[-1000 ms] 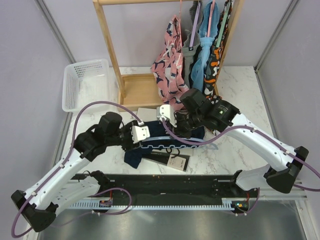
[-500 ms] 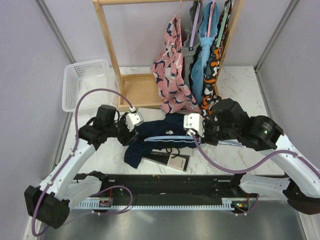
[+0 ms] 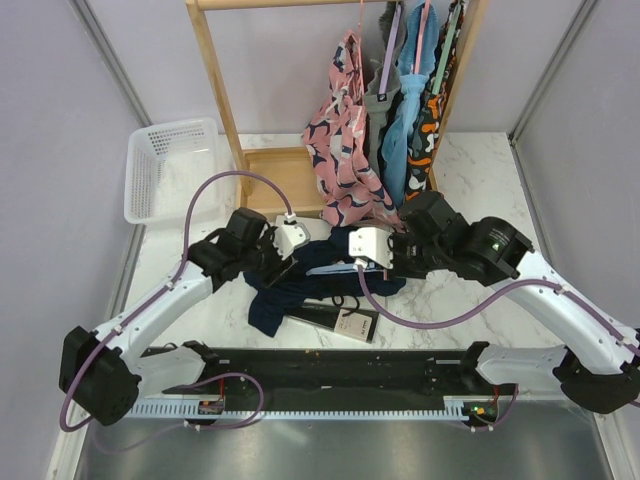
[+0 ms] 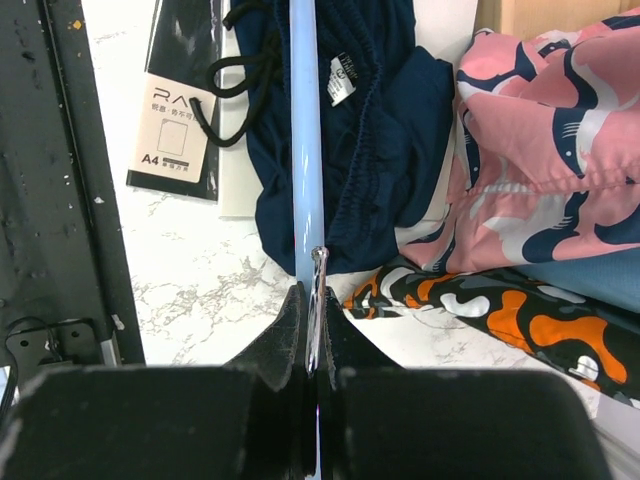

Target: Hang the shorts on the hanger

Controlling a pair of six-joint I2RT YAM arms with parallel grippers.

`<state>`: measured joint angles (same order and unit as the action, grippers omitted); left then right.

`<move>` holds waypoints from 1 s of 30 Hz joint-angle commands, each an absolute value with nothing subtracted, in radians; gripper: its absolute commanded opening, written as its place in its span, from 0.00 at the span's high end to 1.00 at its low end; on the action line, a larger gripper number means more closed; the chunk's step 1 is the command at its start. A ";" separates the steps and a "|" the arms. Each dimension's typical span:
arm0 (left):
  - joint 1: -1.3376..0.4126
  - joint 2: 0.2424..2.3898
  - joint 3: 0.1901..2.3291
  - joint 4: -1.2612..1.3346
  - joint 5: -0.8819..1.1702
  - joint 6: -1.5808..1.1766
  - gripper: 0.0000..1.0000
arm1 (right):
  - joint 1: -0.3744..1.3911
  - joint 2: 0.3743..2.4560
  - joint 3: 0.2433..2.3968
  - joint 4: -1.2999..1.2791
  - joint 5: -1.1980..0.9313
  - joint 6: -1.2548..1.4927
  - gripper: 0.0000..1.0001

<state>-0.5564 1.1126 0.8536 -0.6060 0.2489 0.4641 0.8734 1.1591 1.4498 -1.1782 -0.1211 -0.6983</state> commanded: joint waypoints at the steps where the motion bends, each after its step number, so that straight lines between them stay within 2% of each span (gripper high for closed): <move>1: -0.561 1.141 0.870 -0.538 0.150 0.388 0.44 | 0.877 1.164 1.480 -1.108 -0.100 -0.721 1.00; 7: -0.565 1.167 0.870 -0.546 0.149 0.394 0.50 | 0.876 1.187 1.453 -1.071 -0.124 -0.729 1.00; 9: -0.566 1.173 0.874 -0.551 0.153 0.393 0.58 | 0.877 1.193 1.451 -1.066 -0.138 -0.735 1.00; 13: -0.566 1.186 0.900 -0.574 0.169 0.382 0.92 | 0.876 1.212 1.450 -1.057 -0.147 -0.733 1.00; 15: -0.566 1.192 0.910 -0.587 0.164 0.374 0.98 | 0.876 1.213 1.456 -1.057 -0.158 -0.730 1.00; 30: -0.568 1.197 0.965 -0.629 0.176 0.365 0.98 | 0.876 1.183 1.471 -1.081 -0.169 -0.709 1.00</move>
